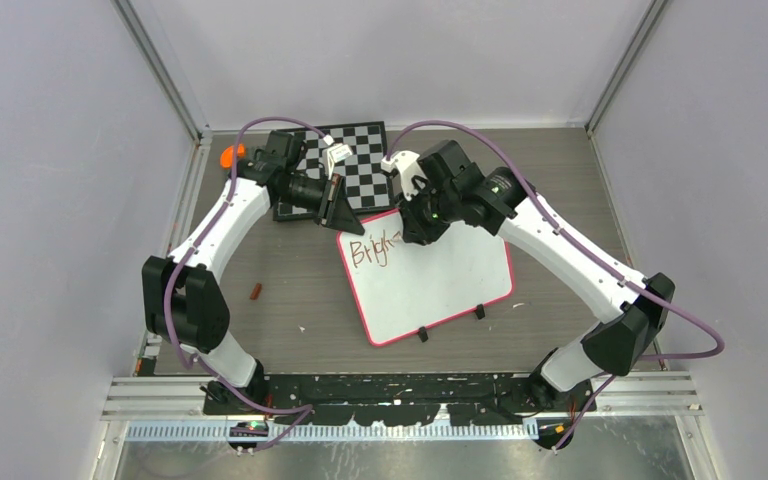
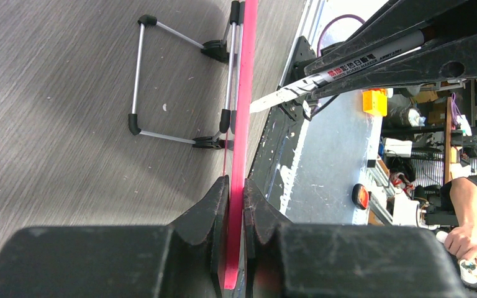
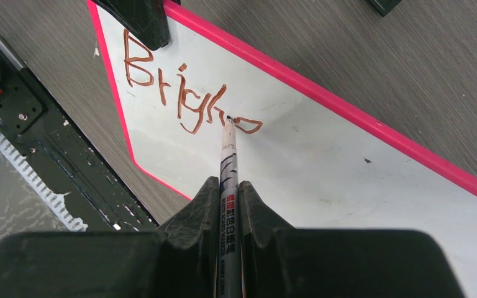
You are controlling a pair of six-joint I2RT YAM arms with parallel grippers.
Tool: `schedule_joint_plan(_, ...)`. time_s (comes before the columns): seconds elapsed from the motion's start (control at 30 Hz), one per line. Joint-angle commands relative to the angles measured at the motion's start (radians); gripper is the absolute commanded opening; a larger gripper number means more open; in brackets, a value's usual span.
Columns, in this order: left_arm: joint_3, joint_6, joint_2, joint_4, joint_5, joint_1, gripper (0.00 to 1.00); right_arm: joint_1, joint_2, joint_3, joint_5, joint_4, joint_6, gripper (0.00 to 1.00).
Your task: Write a sentence on the whiteboard
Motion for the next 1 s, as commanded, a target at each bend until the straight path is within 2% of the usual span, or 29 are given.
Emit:
schedule_joint_plan(0.0, 0.019, -0.017, -0.028, -0.019, -0.018, 0.000, 0.00, 0.005, 0.001, 0.030, 0.028, 0.032, -0.006, 0.00)
schedule_joint_plan(0.23, 0.021, -0.017, -0.027, -0.019, -0.018, 0.000, 0.00, -0.016, -0.013, 0.023, 0.059, 0.015, -0.016, 0.00)
schedule_joint_plan(0.97, 0.027, -0.017, -0.025, -0.019, -0.016, -0.001, 0.00, -0.016, -0.002, 0.103, 0.019, 0.004, -0.019, 0.00)
